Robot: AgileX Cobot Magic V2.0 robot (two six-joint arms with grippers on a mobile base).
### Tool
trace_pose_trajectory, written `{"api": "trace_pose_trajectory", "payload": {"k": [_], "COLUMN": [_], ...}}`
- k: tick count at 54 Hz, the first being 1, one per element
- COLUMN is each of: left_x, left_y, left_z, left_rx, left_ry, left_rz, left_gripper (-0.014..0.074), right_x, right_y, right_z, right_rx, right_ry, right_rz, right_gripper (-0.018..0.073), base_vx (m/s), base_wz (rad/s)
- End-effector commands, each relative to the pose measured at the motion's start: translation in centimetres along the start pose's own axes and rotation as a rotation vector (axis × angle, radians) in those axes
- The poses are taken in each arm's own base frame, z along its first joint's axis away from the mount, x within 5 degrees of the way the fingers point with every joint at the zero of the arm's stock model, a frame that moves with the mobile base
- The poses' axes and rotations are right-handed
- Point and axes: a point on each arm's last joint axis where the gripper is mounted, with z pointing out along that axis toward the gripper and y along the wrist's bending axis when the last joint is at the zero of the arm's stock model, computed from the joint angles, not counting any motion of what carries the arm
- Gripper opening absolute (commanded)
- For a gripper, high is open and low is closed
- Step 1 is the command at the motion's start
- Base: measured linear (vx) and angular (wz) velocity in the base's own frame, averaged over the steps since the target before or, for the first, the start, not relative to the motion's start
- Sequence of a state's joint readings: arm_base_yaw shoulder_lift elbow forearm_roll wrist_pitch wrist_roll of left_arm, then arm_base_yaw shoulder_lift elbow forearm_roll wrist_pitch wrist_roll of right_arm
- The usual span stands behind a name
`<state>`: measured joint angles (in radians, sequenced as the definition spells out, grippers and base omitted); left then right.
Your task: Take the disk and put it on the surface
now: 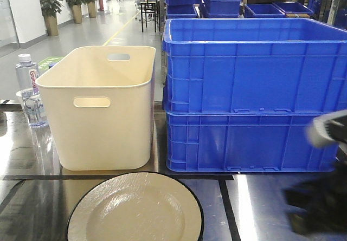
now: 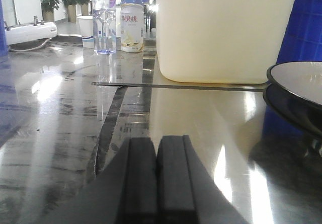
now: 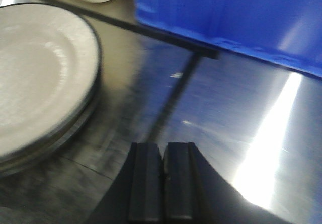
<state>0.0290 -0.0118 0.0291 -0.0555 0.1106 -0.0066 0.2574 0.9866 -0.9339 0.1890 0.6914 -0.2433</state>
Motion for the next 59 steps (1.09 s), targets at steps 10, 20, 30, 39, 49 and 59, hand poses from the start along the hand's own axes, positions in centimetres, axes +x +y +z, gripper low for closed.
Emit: {"api": "trace_pose_trajectory", "payload": {"k": [10, 20, 30, 39, 49, 59], "left_x": [-1.4, -1.4, -1.4, -1.4, -1.4, -1.4], "left_y": [-0.1, -0.1, -0.1, -0.1, -0.1, -0.1], "left_z": [-0.2, -0.2, -0.2, -0.2, -0.2, -0.2], "left_rx": [0.008, 0.008, 0.008, 0.008, 0.008, 0.008], "left_ry": [-0.105, -0.105, -0.105, -0.105, -0.107, -0.107], "left_rz": [-0.007, -0.007, -0.007, -0.007, -0.007, -0.007], "left_gripper": [-0.0009, -0.0009, -0.0009, -0.0009, -0.0009, -0.0009], "right_x": [6.9, 12.3, 17.3, 21.3, 21.7, 21.6], "right_y": [-1.9, -1.1, -0.3, 0.0, -0.1, -0.1], "right_z": [-5.5, -5.9, -4.1, -2.2, -1.9, -2.0], "right_rx": [0.298, 0.387, 0.387, 0.398, 0.413, 0.413], "right_ry": [-0.261, -0.460, -0.660, -0.668, -0.581, -0.595], "right_rz": [0.101, 0.044, 0.018, 0.006, -0.039, -0.041], "right_gripper": [-0.0011, -0.0011, -0.0009, -0.0008, -0.0008, -0.0008], "base_vx": [0.00, 0.00, 0.00, 0.00, 0.00, 0.00], "base_wz": [0.00, 0.00, 0.00, 0.00, 0.00, 0.00]}}
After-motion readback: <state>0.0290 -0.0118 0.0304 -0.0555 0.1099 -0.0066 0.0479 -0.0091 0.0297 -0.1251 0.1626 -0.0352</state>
